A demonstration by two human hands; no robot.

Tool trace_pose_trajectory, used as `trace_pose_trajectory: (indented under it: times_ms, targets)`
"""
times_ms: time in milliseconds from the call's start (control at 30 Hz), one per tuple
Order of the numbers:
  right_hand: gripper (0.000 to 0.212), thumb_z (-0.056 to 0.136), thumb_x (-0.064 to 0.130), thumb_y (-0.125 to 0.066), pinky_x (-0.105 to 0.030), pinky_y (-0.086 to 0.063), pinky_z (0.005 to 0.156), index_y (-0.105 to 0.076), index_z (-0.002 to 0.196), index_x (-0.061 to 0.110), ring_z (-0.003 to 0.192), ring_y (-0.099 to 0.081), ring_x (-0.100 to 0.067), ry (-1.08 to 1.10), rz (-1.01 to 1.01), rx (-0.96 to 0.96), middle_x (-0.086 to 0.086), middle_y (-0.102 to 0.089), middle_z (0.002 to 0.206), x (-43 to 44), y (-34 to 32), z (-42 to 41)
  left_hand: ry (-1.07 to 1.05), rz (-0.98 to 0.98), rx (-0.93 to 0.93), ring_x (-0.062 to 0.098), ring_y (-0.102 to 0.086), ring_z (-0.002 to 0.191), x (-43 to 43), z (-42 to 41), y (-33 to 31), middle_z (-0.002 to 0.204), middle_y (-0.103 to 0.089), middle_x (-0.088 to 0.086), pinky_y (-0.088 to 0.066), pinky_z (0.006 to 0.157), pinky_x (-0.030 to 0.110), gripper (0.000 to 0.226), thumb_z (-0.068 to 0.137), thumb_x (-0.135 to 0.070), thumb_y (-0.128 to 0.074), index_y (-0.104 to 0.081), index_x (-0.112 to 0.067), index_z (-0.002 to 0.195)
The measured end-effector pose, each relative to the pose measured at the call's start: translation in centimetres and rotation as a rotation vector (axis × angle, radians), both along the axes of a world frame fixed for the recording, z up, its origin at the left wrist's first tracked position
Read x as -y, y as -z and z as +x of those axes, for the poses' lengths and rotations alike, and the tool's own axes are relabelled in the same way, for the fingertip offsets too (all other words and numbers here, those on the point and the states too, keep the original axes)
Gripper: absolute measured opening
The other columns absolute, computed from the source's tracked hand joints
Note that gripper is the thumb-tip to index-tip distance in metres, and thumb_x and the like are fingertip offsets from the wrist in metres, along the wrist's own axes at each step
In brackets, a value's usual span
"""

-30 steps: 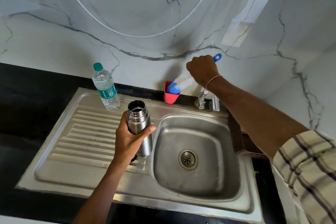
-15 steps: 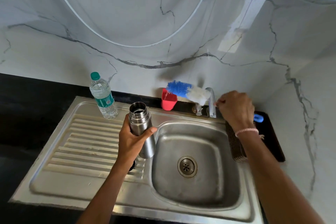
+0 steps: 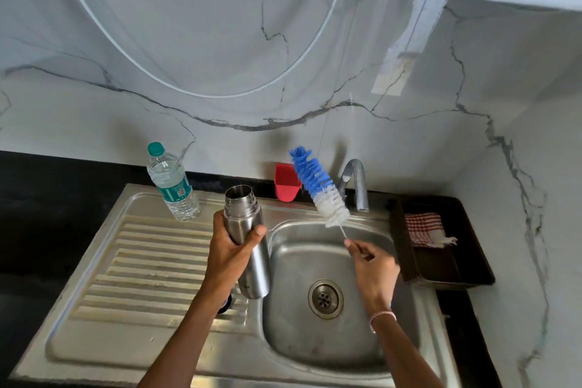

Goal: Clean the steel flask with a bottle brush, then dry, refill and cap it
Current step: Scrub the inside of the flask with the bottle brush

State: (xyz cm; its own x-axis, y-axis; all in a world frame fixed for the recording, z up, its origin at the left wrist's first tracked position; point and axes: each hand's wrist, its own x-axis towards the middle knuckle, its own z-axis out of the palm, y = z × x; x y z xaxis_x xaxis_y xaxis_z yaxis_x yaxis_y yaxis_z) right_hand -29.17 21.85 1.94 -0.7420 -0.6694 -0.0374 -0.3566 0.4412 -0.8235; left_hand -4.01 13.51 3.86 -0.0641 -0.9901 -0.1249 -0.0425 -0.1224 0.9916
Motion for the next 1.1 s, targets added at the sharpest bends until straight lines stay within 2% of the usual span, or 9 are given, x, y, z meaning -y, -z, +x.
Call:
trace_pose_trajectory:
  times_ms: [100,267,367,433,600,700,867,1000,1100]
  targets:
    - [0.004,0.084,0.031,-0.082,-0.014,-0.05,0.066,-0.08,0.083,0.029,0.072,-0.066,0.006,-0.041,-0.008,0.021,0.016,-0.072,0.07,-0.9,1.3,0.1,0.034,0.039,0.026,0.011,-0.071,0.094,0.2,0.1,0.2,0.106,-0.073,-0.004,-0.053,0.084,0.033,0.063,0.063,-0.062,-0.077,-0.05,-0.044,0.117]
    - [0.005,0.085,0.024,-0.082,-0.007,-0.046,0.063,-0.079,0.086,0.028,0.068,-0.067,0.004,-0.165,0.012,0.064,0.014,-0.073,0.071,-2.8,2.1,-0.6,0.134,0.151,0.02,0.015,-0.072,0.094,0.6,-0.1,0.5,0.107,-0.071,0.001,-0.055,0.083,0.035,0.056,0.082,-0.039,-0.086,-0.048,-0.03,0.121]
    - [0.005,0.089,0.024,-0.078,-0.027,-0.052,0.066,-0.077,0.091,0.028,0.064,-0.065,-0.003,-0.252,-0.014,0.125,0.009,-0.075,0.075,-4.5,2.5,-1.5,0.224,0.246,0.07,0.017,-0.074,0.099,0.8,0.2,1.4,0.113,-0.072,0.002,-0.058,0.094,0.046,0.069,0.072,-0.048,-0.09,-0.045,-0.037,0.124]
    - [0.01,0.092,0.031,-0.072,-0.034,-0.044,0.06,-0.072,0.101,0.028,0.054,-0.055,-0.009,-0.301,-0.014,0.174,0.001,-0.074,0.072,-5.8,2.6,-2.2,0.258,0.267,0.152,0.017,-0.075,0.099,0.9,0.3,1.9,0.11,-0.075,-0.003,-0.057,0.096,0.05,0.067,0.064,-0.059,-0.089,-0.048,-0.046,0.116]
    - [0.016,0.089,0.038,-0.068,-0.026,-0.041,0.054,-0.071,0.105,0.036,0.051,-0.046,-0.01,-0.343,-0.052,0.141,0.001,-0.054,0.054,-9.1,1.0,-4.9,0.253,0.219,0.171,0.012,-0.074,0.092,-0.7,-1.6,1.0,0.097,-0.077,-0.01,-0.057,0.08,0.026,0.036,0.081,-0.056,-0.081,-0.063,-0.045,0.11]
    - [0.01,0.092,0.044,-0.064,-0.027,-0.045,0.058,-0.074,0.091,0.043,0.053,-0.053,-0.006,-0.291,0.0,0.032,0.007,-0.06,0.056,-10.9,0.4,-6.8,0.267,0.198,0.15,0.01,-0.074,0.096,-1.7,-2.8,0.9,0.102,-0.077,-0.012,-0.059,0.09,0.033,0.044,0.078,-0.072,-0.076,-0.065,-0.05,0.114]
    - [0.05,0.098,0.055,-0.051,-0.036,-0.045,0.063,-0.067,0.056,0.035,0.058,-0.06,-0.018,-0.108,0.213,-0.146,0.011,-0.061,0.051,-11.4,1.1,-8.7,0.313,0.234,0.122,0.015,-0.074,0.103,-3.1,-5.0,1.5,0.11,-0.076,-0.014,-0.056,0.099,0.049,0.046,0.081,-0.077,-0.068,-0.061,-0.055,0.12]
    - [0.068,0.088,0.07,-0.037,-0.033,-0.04,0.057,-0.062,0.05,0.021,0.058,-0.062,-0.028,-0.07,0.251,-0.275,0.001,-0.063,0.053,-11.2,2.4,-9.7,0.362,0.213,0.145,-0.002,-0.068,0.107,-4.6,-6.4,1.0,0.113,-0.072,-0.027,-0.051,0.094,0.03,0.047,0.084,-0.076,-0.064,-0.059,-0.053,0.124]
    - [0.053,0.092,0.046,-0.06,-0.032,-0.039,0.055,-0.062,0.055,0.009,0.06,-0.065,-0.039,-0.053,0.263,-0.441,-0.011,-0.065,0.057,-10.1,2.4,-9.2,0.444,0.16,0.226,-0.014,-0.063,0.101,-5.8,-7.0,0.7,0.112,-0.07,-0.031,-0.047,0.088,0.023,0.047,0.084,-0.074,-0.062,-0.056,-0.054,0.126]
